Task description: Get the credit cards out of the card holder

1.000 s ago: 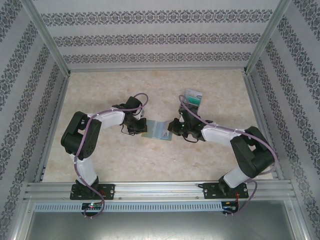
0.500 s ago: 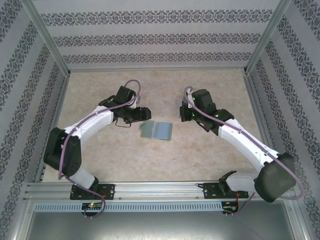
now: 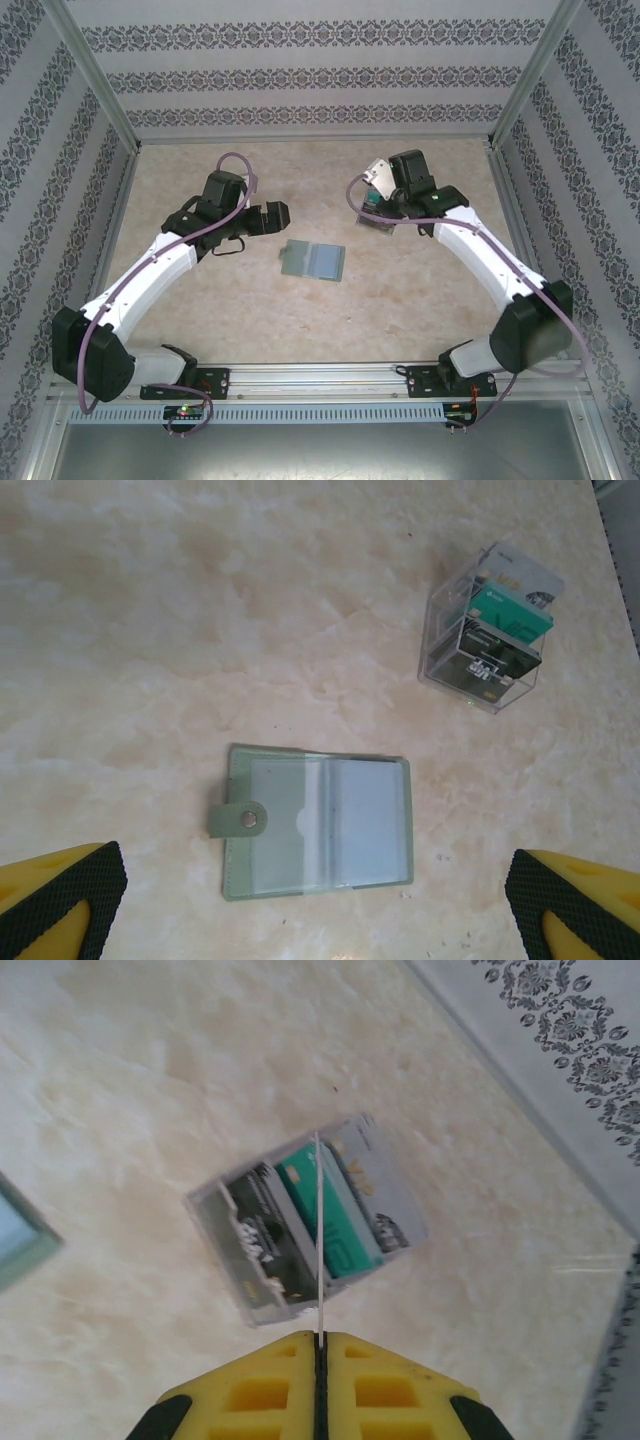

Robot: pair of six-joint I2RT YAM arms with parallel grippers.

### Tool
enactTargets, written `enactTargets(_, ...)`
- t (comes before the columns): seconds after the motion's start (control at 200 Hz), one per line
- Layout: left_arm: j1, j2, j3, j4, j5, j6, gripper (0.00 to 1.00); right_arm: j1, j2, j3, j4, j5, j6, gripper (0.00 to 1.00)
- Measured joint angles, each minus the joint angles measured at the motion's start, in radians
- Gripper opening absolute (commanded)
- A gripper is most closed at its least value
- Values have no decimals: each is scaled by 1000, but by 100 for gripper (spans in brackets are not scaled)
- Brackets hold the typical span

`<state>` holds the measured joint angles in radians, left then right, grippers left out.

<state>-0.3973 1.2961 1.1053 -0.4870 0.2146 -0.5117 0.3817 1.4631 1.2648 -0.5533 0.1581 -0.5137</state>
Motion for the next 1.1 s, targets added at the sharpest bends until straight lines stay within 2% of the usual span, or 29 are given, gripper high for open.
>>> enactTargets(0.19,0,-38,-37,4,-19,10,100,-7,153,81,5,56,-172,0)
enactTargets(0.45,0,-84,-48,4,-63,30,100,-28,306,185,22,105,-299,0)
enactTargets(0.704,0,-93,-48,3,-92,37,100,-84,382,224,26,109,-323,0)
enactTargets(1.099,0,-93,-48,0,-115,38,100,-84,446,236,26,87,-323,0)
